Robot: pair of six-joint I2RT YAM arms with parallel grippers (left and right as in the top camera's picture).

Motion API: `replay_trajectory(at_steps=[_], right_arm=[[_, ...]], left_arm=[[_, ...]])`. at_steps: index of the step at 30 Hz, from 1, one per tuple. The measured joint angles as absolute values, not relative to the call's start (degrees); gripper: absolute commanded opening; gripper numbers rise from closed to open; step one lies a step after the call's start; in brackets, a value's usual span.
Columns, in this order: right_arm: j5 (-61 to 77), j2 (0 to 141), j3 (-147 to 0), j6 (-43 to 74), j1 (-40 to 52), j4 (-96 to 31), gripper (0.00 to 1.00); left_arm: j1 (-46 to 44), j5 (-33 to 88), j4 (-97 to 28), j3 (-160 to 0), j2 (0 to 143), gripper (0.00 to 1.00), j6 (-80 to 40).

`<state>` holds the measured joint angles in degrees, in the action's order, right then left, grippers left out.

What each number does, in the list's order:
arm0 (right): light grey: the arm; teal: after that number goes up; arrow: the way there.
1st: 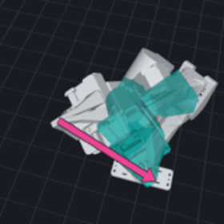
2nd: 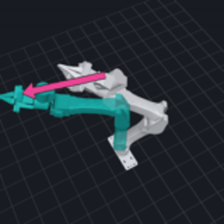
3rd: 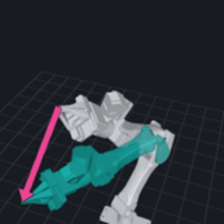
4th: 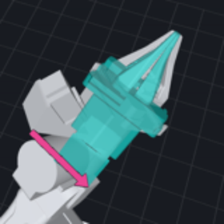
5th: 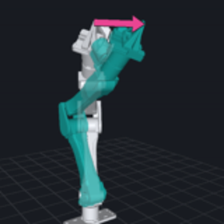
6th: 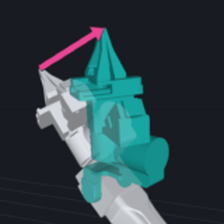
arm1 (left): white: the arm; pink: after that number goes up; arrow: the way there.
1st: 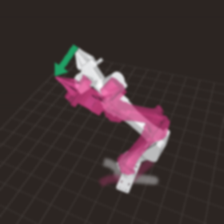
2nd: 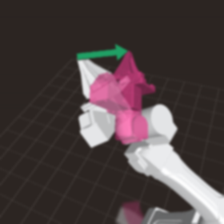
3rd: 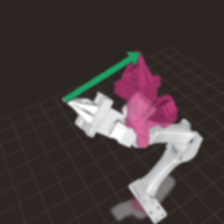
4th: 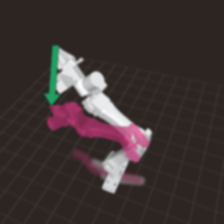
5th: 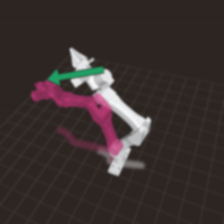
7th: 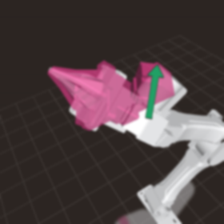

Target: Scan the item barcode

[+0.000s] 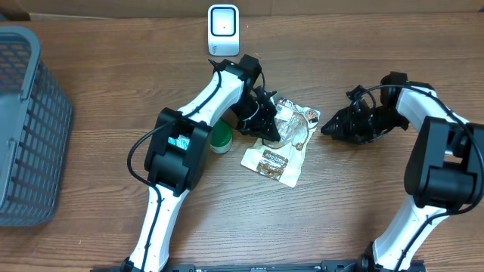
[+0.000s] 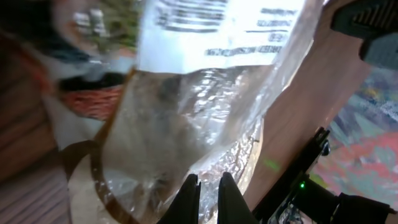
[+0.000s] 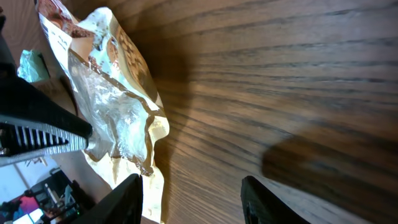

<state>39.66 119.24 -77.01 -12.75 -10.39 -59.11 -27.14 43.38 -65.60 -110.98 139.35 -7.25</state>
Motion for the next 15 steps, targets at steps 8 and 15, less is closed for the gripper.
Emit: replay_trajectory(at_steps=[8,15], right_arm=[[40.14,119.35,-76.82,-12.99,-9.65,-59.16,0.49],[40.23,119.35,-76.82,-13.17,-9.65,-59.18,0.50]], left_arm=[[-27.77,42.98,-67.90,-112.46,139.35,0.04,-7.05],[-27.77,31.11,-74.00,-120.73,138.58,0.04,-9.63]])
